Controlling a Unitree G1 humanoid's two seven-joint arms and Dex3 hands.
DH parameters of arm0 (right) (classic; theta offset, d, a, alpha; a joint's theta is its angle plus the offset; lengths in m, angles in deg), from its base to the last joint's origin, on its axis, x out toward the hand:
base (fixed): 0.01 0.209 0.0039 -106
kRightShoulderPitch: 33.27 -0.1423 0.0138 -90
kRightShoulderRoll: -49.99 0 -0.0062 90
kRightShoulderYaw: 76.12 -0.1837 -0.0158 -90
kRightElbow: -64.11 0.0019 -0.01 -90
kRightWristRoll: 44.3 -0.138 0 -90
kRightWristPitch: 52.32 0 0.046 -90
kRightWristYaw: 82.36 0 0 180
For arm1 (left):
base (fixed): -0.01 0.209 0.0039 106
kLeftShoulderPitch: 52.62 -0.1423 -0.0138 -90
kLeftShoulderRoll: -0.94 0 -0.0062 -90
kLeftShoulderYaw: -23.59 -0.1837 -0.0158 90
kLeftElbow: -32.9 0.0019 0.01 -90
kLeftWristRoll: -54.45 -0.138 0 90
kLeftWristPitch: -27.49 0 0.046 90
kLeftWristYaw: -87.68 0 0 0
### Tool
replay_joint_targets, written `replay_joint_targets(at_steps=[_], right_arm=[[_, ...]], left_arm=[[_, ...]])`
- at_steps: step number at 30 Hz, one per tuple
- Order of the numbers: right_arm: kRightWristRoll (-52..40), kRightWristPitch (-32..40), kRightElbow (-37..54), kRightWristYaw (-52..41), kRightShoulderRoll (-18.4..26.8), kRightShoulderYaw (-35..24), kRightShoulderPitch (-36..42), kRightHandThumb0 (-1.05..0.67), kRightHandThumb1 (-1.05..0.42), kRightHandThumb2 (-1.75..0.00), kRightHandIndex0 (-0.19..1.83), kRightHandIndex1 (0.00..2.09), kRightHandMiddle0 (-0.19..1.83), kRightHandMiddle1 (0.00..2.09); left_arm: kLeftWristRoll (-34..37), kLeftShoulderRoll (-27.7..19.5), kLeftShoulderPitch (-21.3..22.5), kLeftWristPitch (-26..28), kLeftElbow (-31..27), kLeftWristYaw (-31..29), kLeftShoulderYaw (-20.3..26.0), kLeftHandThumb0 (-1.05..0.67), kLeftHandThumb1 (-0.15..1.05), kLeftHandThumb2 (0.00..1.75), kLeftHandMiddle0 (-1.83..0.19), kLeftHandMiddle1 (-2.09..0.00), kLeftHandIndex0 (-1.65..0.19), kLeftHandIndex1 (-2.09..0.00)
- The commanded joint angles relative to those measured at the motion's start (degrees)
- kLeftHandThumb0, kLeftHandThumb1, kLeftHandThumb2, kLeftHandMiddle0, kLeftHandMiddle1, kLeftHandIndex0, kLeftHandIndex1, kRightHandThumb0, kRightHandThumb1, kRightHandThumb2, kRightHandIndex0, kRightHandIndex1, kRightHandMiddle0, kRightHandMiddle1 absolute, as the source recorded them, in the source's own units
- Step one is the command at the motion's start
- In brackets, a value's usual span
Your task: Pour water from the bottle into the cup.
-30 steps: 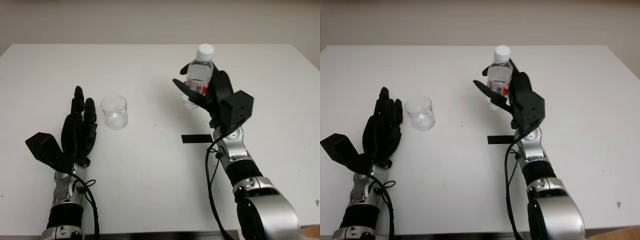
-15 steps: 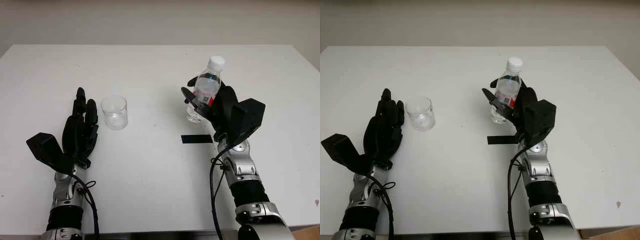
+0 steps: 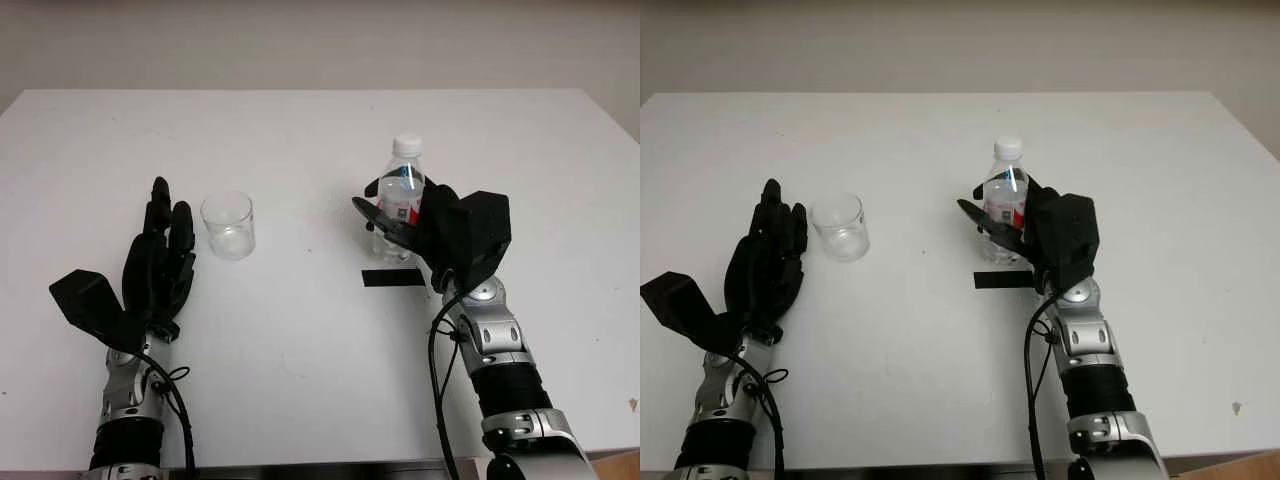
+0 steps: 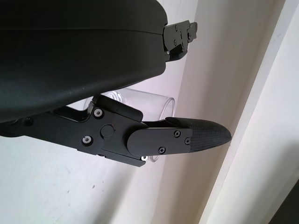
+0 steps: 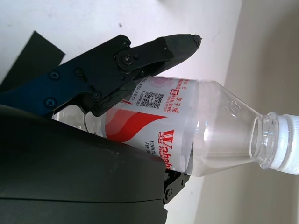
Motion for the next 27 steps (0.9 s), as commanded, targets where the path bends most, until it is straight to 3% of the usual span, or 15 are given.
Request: replay_joint_targets(at_steps=[1,10,17,27], right_arm=[[-0.1,0.7,2.1,0.3,0.0,-0.2,0.4,-0.35,-1.05,-0.38,1.29,2.09,0.93,2.09],[-1.1,1.5,3.2,1.7,-1.7,-0.7,2.8,-0.37,-1.05,-0.40,1.26,2.09,0.87,2.09],[-2.6,1.0,6.3,1.8,-2.9,-1.3,6.0,-0.39,-1.05,-0.38,1.37,2.09,0.94,2.09],[2.4,0.4,7.7,2.3,-1.3,1.7,8.4,-0.41,-1.05,-0.37,1.18,2.09,0.87,2.09]], left_arm=[[-0.2,0.3,-2.7,0.8,1.1,0.1,-0.1,-0.72,1.05,0.41,0.18,-0.06,0.18,-0.03],[0.2,0.0,-3.1,1.7,0.4,0.0,0.3,-0.71,1.05,0.42,0.17,-0.06,0.19,-0.03],[0.2,-0.2,-3.4,2.0,-0.1,-0.1,0.5,-0.72,1.05,0.40,0.17,-0.06,0.19,-0.04],[0.0,0.0,-3.7,2.3,-1.0,0.5,0.4,-0.71,1.05,0.40,0.14,-0.06,0.16,-0.06]])
